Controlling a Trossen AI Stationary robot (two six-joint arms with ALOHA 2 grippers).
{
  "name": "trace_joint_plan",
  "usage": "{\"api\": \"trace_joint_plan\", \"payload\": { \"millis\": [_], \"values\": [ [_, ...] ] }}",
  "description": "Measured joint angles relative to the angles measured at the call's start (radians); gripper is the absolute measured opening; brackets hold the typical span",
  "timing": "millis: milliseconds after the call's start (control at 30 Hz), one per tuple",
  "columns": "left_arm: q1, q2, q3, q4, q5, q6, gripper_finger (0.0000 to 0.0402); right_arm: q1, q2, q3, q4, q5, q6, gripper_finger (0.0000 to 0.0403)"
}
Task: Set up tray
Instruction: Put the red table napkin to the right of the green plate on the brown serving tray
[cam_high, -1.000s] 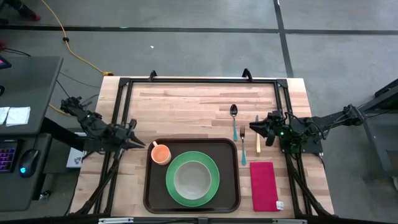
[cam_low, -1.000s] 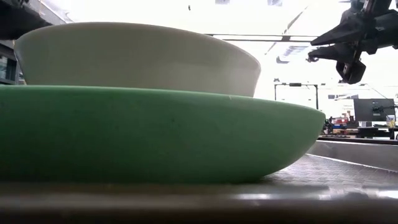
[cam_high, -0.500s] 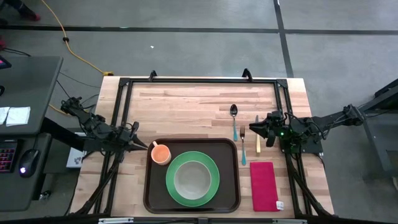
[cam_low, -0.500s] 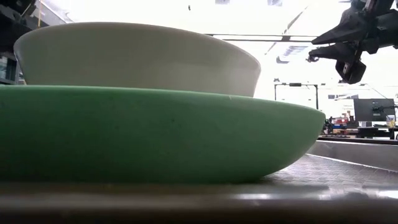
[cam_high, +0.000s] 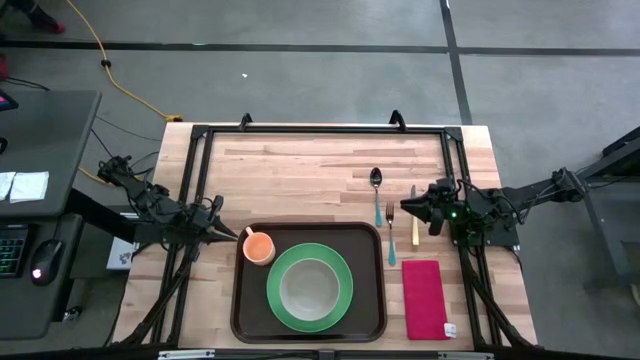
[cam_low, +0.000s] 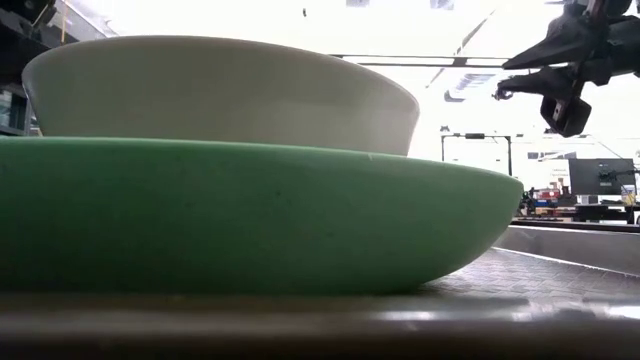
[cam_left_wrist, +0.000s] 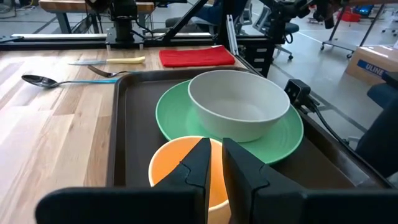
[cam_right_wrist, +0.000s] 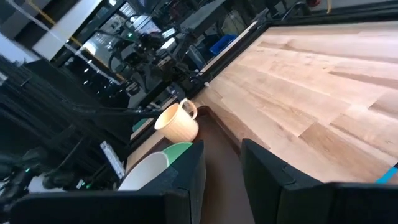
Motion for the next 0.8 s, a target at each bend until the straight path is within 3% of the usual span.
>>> {"api": "trace_joint_plan", "payload": {
  "millis": [533, 800],
  "values": [
    [0.000, 0.000, 0.001, -0.002, 0.006, 0.000, 0.0072, 0.000, 0.000, 0.000, 0.000, -0.024, 0.030, 0.0083],
    [0.000, 0.000, 0.001, -0.016, 0.007, -0.004, 0.0072, 0.000, 0.000, 0.000, -0.002, -0.152, 0.090, 0.0083]
  ]
}}
